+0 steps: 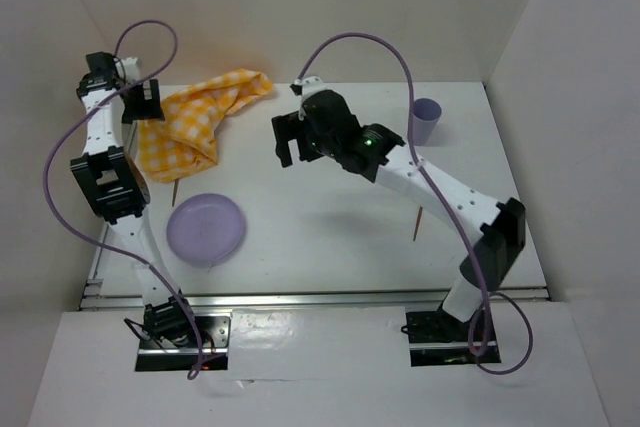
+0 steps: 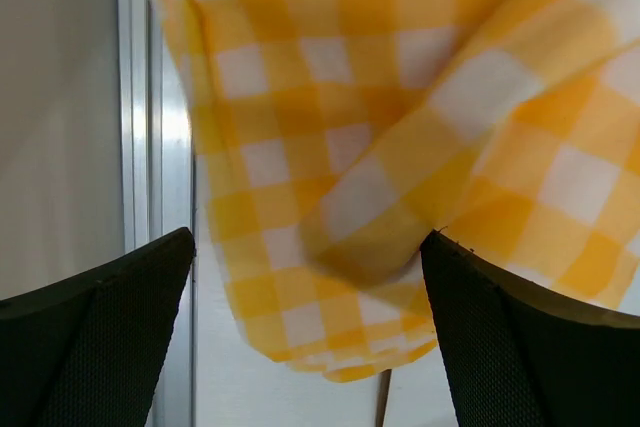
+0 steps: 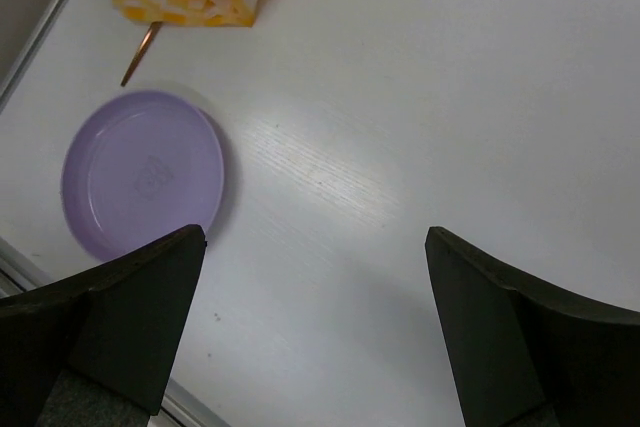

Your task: Set the dinner table for one person

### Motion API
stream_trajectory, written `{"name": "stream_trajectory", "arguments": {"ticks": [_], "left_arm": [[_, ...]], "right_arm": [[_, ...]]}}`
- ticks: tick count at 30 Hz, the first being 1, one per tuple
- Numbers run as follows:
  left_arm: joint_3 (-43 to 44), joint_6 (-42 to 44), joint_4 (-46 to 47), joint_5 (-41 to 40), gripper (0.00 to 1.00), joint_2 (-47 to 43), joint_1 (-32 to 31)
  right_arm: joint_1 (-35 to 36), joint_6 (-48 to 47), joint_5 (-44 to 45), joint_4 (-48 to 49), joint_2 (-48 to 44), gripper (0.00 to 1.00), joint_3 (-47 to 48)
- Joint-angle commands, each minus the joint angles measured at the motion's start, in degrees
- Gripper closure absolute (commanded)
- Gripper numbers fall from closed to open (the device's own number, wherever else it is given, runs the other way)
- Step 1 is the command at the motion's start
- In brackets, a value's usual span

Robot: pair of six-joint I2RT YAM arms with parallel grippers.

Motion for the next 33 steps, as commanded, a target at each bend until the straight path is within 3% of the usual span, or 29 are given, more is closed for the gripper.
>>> {"name": "stream_trajectory", "arguments": {"ticks": [1, 7, 16, 19, 21, 22, 25, 29, 33], "left_arm": [[-6.30, -4.91, 4.79, 14.31, 0.00, -5.36, 3.20], [-3.96, -3.06, 3.40, 25.58, 0.00, -1.69, 3.20], [-3.16, -4.10, 4.80, 26.30, 0.00, 3.77, 3.20], [-0.53, -4.11, 5.33, 23.56, 0.16, 5.96, 3.20], [0.09, -4.64, 4.80, 23.56, 0.31, 5.97, 3.20], [0.61, -4.64, 4.80, 25.39, 0.57, 5.97, 3.20], [-0.69, -4.64, 4.80, 24.89, 1.00, 0.46, 1.88], [-0.70, 0.98, 4.01, 19.44, 1.00, -9.28, -4.08], [-7.37, 1.51, 10.94, 15.92, 1.00, -22.28, -8.92]], "right_arm": [[-0.77, -0.81, -6.64, 1.91, 4.89, 0.01, 4.73], [-4.02, 4.02, -14.12, 4.98, 6.05, 0.01, 2.81], [-5.43, 5.34, -13.08, 4.29, 3.49, 0.01, -0.11], [-5.43, 5.34, -13.08, 3.76, 3.49, 0.01, 0.42], [-5.43, 5.34, -13.08, 3.76, 3.49, 0.01, 0.42], [-5.43, 5.34, -13.08, 3.76, 3.49, 0.01, 0.42], [-5.95, 5.34, -12.46, 3.76, 3.49, 0.01, 0.42], [-6.48, 5.34, -13.33, 3.76, 4.02, 0.01, 0.95], [-6.48, 5.34, -13.95, 4.28, 3.24, 0.01, 0.17]]}}
